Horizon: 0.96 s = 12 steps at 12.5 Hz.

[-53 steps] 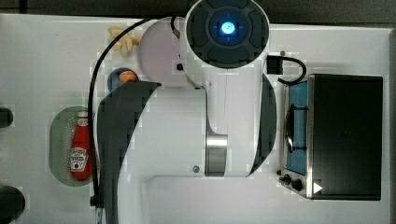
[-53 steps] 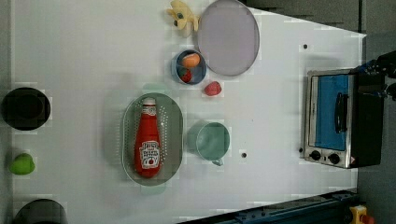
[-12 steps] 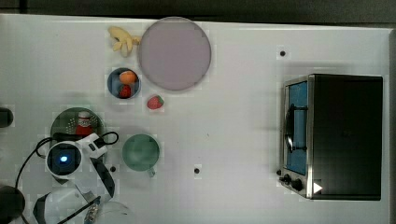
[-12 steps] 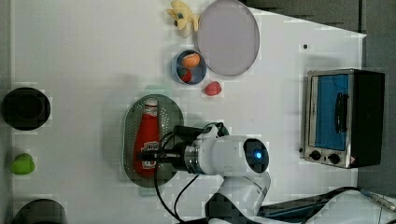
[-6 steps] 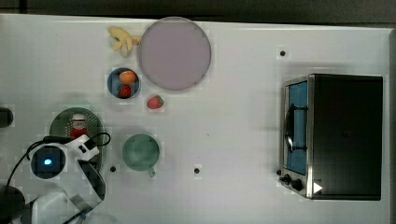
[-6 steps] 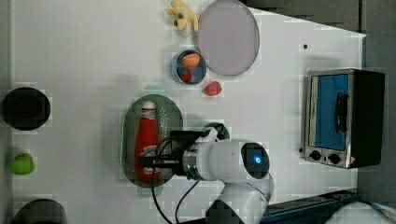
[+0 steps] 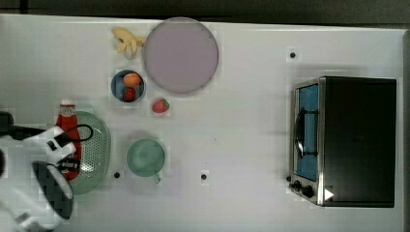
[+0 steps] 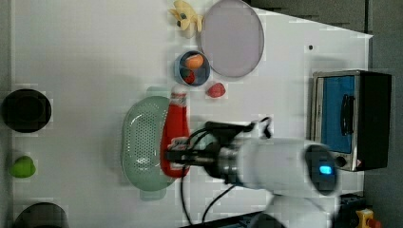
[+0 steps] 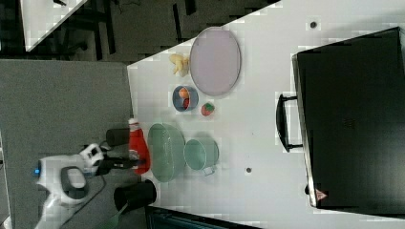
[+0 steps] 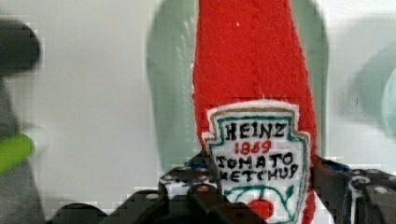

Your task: Pick ketchup from strainer and place it on the table

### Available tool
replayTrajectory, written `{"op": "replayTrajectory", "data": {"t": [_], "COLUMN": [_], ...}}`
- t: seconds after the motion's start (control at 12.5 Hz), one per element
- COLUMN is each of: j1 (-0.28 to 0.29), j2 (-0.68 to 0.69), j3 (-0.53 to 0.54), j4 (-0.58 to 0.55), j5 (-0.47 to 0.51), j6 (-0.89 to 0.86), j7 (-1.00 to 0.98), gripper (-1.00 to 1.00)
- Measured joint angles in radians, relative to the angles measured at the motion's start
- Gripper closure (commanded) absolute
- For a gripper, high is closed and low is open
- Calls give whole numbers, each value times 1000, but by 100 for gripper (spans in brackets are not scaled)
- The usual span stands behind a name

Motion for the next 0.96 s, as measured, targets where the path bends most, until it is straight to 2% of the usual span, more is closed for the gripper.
{"op": "replayTrajectory", "data": {"t": [0.16, 0.32, 0.48, 0.8, 0.96], "j1": [-6, -9, -33, -87, -132], "j2": [-62, -77, -87, -74, -68], "j3": [-41, -110, -202, -431, -526], "j4": [82, 141, 146, 141, 123], "j5": [26, 29, 15, -115, -119], "j6": [-134, -190, -200, -222, -221], "j7": [-2, -44, -117, -283, -329], "gripper": [-18, -18, -18, -18, -18]}}
